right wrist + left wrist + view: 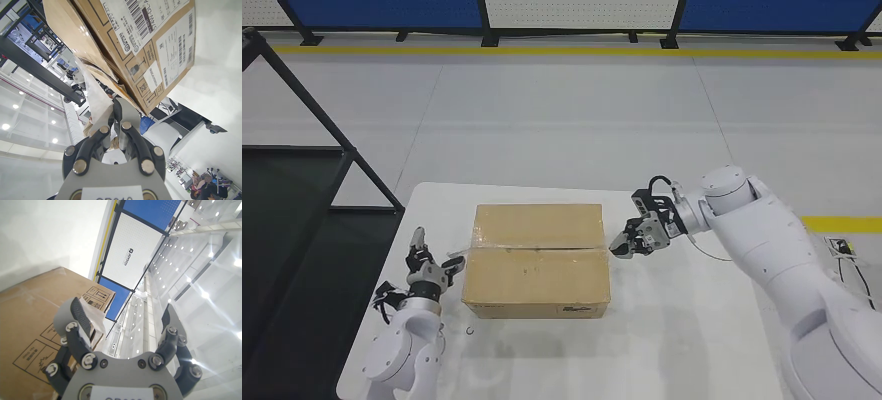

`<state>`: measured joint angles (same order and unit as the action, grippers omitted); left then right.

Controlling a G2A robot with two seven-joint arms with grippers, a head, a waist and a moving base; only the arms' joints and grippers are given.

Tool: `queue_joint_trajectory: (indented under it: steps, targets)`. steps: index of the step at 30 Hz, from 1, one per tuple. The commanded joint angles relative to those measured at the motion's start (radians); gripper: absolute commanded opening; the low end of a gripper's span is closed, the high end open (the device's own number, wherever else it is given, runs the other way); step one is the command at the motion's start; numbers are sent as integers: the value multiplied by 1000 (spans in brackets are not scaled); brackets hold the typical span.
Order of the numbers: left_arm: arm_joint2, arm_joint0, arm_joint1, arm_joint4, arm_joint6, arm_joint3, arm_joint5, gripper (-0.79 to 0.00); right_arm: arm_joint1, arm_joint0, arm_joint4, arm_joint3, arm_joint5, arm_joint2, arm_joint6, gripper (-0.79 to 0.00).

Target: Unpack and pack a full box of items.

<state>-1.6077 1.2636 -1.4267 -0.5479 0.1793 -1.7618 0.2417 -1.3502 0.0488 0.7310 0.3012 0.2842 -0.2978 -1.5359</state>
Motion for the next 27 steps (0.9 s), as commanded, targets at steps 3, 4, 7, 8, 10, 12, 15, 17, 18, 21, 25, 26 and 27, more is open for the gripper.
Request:
queue_joint_trajectory:
  steps: [3,4,7,8,10,12,15,17,18,21,25,26,27]
  targets:
    - [-3,3,1,-3,-2,-5,-3,0,1,-1,4,2,0,3,0,-785]
    - [-4,3,1,-2,-2,-6,-4,0,1,-1,6,1,0,3,0,-785]
    - [-3,4,1,-3,-2,-9,-8,0,2,-2,8,1,0,4,0,-785]
    - [-2,4,1,-2,-3,-9,-8,0,2,-2,9,1,0,4,0,-785]
    - [-2,5,1,0,-4,-10,-9,0,2,-2,9,1,0,5,0,-785]
    - [-2,5,2,0,-4,-9,-10,0,2,-3,10,0,0,6,0,-785]
    - [-6,8,2,-2,-2,-10,-12,0,3,-1,13,3,0,5,0,-785]
    - [-8,9,2,-4,-1,-12,-14,0,5,0,13,4,0,4,0,-785]
    - [-9,10,3,-4,-1,-13,-14,0,6,-1,13,5,0,4,0,-785]
    - [-16,12,3,-9,-3,-21,-19,0,7,-1,13,7,0,3,0,-785]
    - [-27,18,4,-16,-5,-31,-22,0,8,-1,14,7,0,3,0,-508]
    - [-29,19,5,-17,-6,-32,-23,0,8,0,15,6,0,2,0,-459]
    - [-31,21,5,-18,-5,-33,-24,0,8,0,16,6,0,1,0,-416]
